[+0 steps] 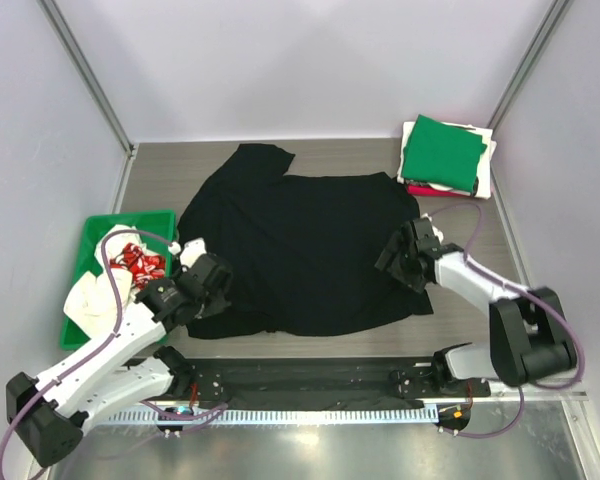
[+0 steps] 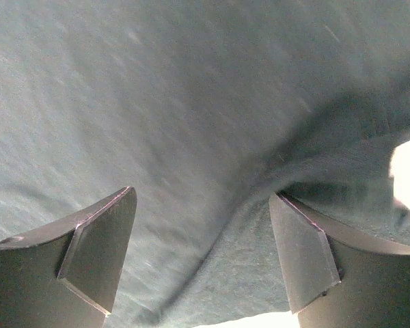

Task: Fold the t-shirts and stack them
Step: Fold the tshirt

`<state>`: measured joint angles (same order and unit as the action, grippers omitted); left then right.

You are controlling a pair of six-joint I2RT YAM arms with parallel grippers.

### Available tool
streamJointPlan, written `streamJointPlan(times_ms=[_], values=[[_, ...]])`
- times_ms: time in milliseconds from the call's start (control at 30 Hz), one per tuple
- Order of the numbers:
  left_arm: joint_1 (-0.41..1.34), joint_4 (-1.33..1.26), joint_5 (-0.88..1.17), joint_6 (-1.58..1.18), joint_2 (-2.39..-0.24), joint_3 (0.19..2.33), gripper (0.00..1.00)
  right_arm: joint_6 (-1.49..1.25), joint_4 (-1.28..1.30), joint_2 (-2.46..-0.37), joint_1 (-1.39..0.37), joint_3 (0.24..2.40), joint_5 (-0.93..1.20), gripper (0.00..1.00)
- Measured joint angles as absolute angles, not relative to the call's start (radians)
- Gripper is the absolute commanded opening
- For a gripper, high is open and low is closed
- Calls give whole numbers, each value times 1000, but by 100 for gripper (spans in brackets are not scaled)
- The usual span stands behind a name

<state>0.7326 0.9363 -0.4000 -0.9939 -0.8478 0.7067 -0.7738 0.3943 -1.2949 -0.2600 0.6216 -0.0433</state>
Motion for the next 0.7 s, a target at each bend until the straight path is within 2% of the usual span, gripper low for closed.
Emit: streamJointPlan(times_ms=[167, 300, 467, 600, 700], values=[[575, 871, -281, -896, -878, 712, 0, -693, 361, -1486, -260, 793, -5, 83], [493, 825, -210, -842, -901, 715, 0, -635, 377, -1497, -260, 875, -29, 84], [412, 784, -158, -814, -940, 715, 0, -659, 449, -1332, -237, 850, -179, 83], [331, 764, -120, -799, -978, 715, 0, -746, 501, -1093, -204, 693, -259, 80], [287, 747, -86, -790, -982, 715, 0, -816, 540, -1003, -192, 576, -278, 75]])
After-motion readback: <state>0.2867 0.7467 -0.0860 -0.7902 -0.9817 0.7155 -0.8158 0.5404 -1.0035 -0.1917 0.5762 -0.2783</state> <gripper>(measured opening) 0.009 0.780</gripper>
